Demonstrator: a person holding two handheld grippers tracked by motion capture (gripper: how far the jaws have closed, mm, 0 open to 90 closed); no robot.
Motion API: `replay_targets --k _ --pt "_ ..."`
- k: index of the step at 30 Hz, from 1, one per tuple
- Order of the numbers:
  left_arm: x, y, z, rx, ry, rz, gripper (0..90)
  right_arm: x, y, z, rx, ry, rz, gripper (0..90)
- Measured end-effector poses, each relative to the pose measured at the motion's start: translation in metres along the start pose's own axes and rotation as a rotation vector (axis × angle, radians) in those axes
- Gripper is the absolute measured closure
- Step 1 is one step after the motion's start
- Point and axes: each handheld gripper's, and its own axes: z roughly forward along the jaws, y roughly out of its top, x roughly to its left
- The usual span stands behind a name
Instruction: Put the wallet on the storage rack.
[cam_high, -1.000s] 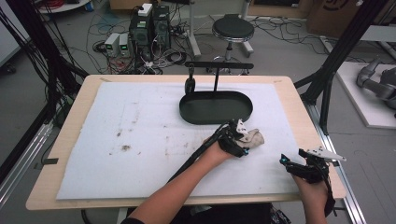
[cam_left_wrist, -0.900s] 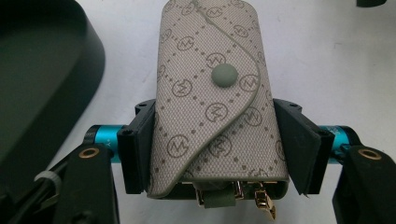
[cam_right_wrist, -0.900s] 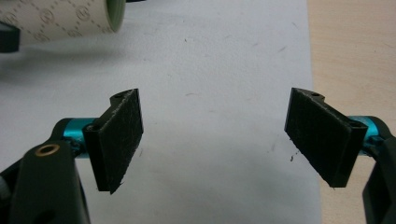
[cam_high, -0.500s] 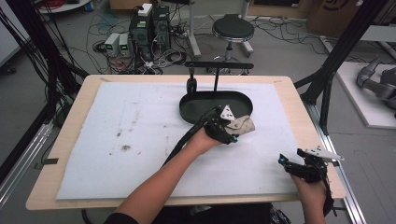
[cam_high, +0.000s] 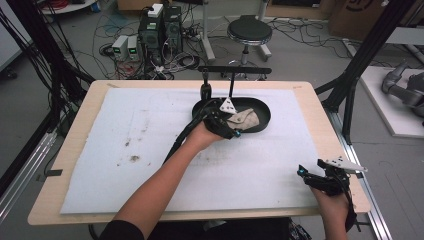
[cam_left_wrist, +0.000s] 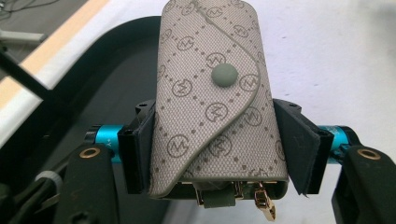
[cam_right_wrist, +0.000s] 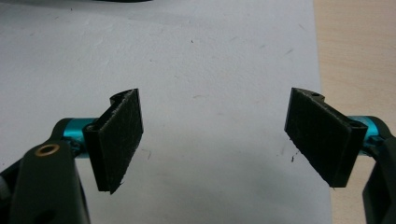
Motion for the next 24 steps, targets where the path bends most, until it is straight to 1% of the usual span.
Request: replay_targets --k 1,7,8,9,10,12,15,18,19,21,24 --pt "0.004 -0.001 -0.001 -0.002 0.0 -0.011 35.8 0.0 0.0 0.0 -0.003 -0.001 -0.004 19.8" --pt "0.025 -0.006 -0.007 0.016 0.036 -0.036 35.8 0.0 0.0 0.0 -0.002 0.0 -0.004 19.8" --pt "0.025 -0.006 -0.007 0.016 0.036 -0.036 35.8 0.0 0.0 0.0 -0.002 0.0 -0.004 19.8" --pt "0.032 -0.008 -0.008 0.02 0.054 -0.036 35.7 0.0 0.0 0.001 0.0 -0.001 -0.003 19.8" --pt "0.035 -0.01 -0.008 0.009 0.062 -0.044 35.6 0.0 0.0 0.001 0.0 -0.001 -0.004 19.8" --pt "0.043 -0.014 -0.009 0.004 0.067 -0.063 35.6 0.0 0.0 0.001 0.0 -0.003 -0.006 19.8" --pt "0.052 -0.019 -0.008 0.022 0.08 -0.077 35.6 0.0 0.0 0.0 -0.002 -0.005 -0.004 19.8" --pt "0.06 -0.023 -0.007 0.035 0.094 -0.079 35.4 0.0 0.0 0.0 -0.001 -0.004 -0.005 19.8" --pt "0.06 -0.023 -0.007 0.035 0.094 -0.079 35.3 0.0 0.0 0.0 -0.001 -0.004 -0.005 19.8" --pt "0.066 -0.025 -0.003 0.046 0.1 -0.084 35.3 0.0 0.001 0.001 -0.002 -0.002 -0.008 19.8" --pt "0.071 -0.026 0.002 0.068 0.105 -0.088 35.3 -0.001 0.001 0.001 -0.001 -0.002 -0.007 19.8"
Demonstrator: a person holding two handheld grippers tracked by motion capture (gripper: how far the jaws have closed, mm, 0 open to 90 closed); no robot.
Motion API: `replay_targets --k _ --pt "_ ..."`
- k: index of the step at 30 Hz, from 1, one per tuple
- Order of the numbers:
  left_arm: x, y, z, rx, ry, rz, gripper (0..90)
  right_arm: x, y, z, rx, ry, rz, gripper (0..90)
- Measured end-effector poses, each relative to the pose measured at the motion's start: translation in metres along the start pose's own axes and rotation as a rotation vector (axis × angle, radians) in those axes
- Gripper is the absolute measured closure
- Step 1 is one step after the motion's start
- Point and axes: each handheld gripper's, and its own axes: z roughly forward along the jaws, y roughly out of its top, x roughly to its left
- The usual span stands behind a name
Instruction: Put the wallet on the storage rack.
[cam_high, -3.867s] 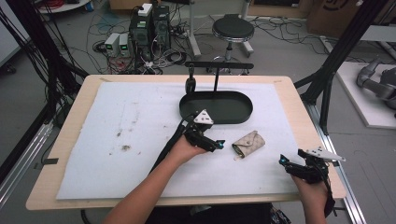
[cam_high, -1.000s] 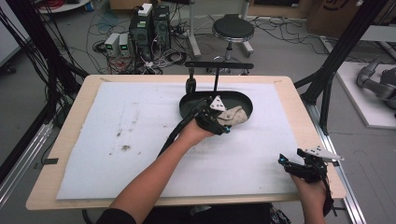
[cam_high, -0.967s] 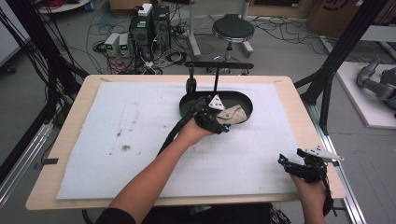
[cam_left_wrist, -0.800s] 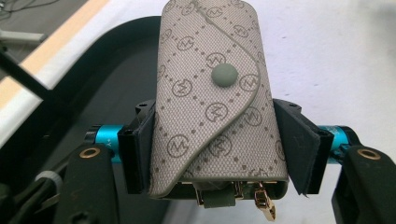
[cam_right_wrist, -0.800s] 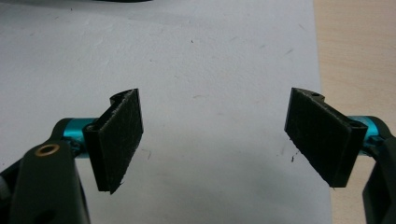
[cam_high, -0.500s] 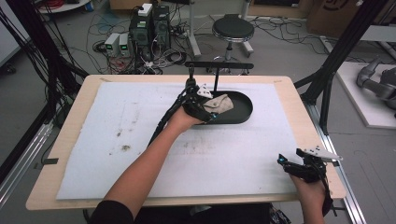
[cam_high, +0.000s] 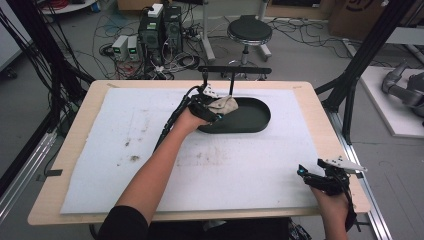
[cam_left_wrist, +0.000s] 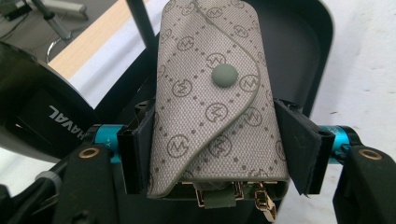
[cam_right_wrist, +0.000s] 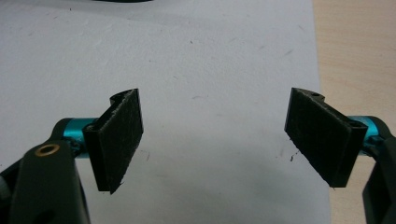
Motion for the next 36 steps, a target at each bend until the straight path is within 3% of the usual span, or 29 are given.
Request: replay_targets --k 5,12,18,31,36 --pt "0.003 0.0 0.009 -0.002 -0.001 -0.007 35.3 0.0 0.0 0.0 0.001 0.001 0.002 19.8" --pt "0.004 -0.008 0.027 0.058 0.002 -0.01 35.4 -0.001 0.0 0.001 -0.001 0.003 0.0 19.8" --pt "0.006 -0.011 0.035 0.066 0.005 -0.02 35.3 0.0 -0.001 0.001 0.003 0.007 0.002 19.8" --pt "0.003 -0.013 0.048 0.136 -0.017 -0.052 32.6 -0.002 -0.001 0.002 0.001 0.007 0.002 19.8" --pt "0.006 -0.012 0.043 0.111 -0.003 -0.08 26.1 -0.003 -0.001 0.002 0.003 0.01 0.002 19.8"
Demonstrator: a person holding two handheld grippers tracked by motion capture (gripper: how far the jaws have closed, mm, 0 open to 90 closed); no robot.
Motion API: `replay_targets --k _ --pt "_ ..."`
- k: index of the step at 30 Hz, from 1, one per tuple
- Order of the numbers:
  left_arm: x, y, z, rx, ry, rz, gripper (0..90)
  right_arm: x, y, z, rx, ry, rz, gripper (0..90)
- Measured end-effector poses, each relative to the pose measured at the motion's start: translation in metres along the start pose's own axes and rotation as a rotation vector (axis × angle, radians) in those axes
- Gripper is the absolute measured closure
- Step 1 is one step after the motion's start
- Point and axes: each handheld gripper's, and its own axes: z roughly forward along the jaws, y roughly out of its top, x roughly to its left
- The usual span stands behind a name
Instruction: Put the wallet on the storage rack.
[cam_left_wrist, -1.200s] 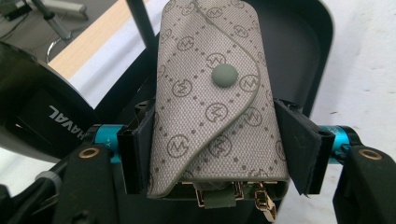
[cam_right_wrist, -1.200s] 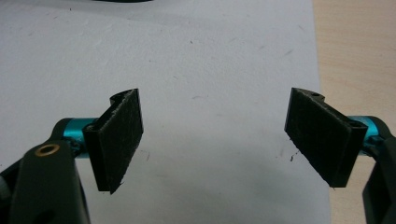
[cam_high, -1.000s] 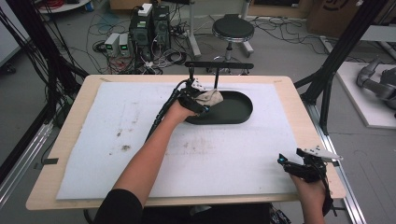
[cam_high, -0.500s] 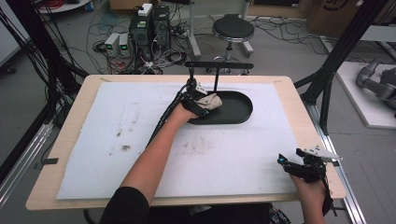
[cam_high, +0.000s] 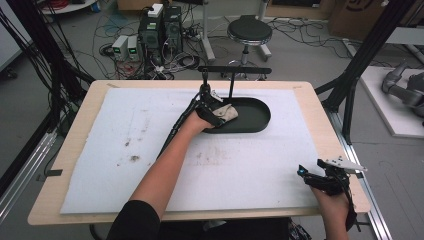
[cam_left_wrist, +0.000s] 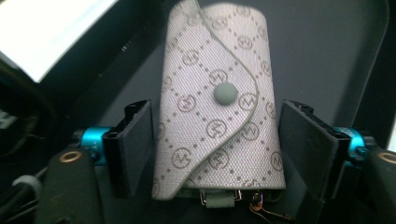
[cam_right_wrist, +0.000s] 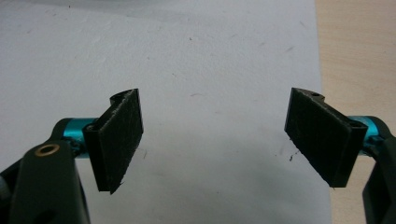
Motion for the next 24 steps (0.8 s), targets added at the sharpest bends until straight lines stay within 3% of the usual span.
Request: replay_targets --k 8,12,24 --pt "0.005 -0.003 -0.019 -0.031 0.005 -0.04 23.0 0.001 0.001 0.0 0.005 0.001 -0.002 19.8" --pt "0.007 -0.006 -0.028 -0.058 -0.015 -0.063 23.0 0.004 0.001 0.0 0.002 0.003 -0.01 19.8" --pt "-0.002 -0.011 -0.054 -0.142 -0.049 -0.066 23.0 0.008 0.004 0.004 0.003 0.009 -0.018 19.8"
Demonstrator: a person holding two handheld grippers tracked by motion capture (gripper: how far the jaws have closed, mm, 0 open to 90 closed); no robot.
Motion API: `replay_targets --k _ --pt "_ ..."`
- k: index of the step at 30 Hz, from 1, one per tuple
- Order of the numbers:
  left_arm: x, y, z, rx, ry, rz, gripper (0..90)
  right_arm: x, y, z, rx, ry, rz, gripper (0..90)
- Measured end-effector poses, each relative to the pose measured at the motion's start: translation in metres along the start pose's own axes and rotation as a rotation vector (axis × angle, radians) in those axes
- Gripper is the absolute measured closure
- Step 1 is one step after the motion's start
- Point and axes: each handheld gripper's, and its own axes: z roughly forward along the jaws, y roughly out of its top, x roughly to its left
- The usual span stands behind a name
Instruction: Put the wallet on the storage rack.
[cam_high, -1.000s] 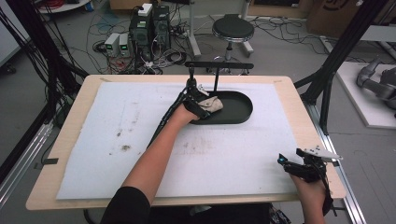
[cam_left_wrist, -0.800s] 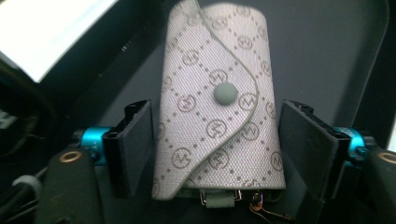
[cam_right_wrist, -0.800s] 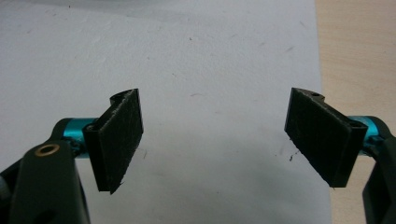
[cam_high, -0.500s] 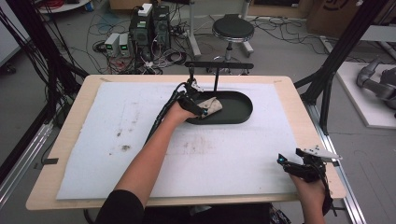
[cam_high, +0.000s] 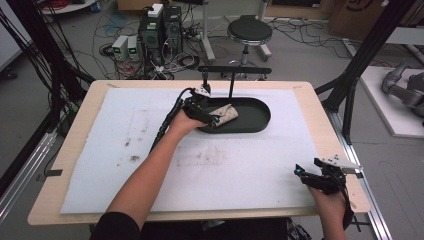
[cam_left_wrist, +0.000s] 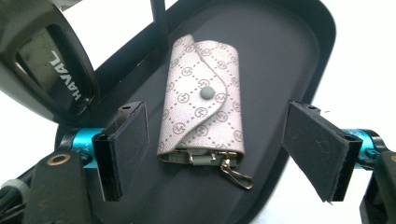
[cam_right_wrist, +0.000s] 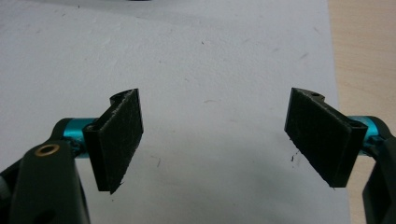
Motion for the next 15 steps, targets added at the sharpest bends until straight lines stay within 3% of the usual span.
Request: replay_targets --k 7,15 --pt "-0.012 -0.003 -0.018 -0.04 -0.019 0.02 23.0 0.004 0.005 0.007 0.001 0.011 -0.017 19.8" --pt "-0.012 -0.019 -0.042 -0.07 -0.015 0.0 23.0 0.011 0.012 0.019 0.012 0.034 -0.038 19.8"
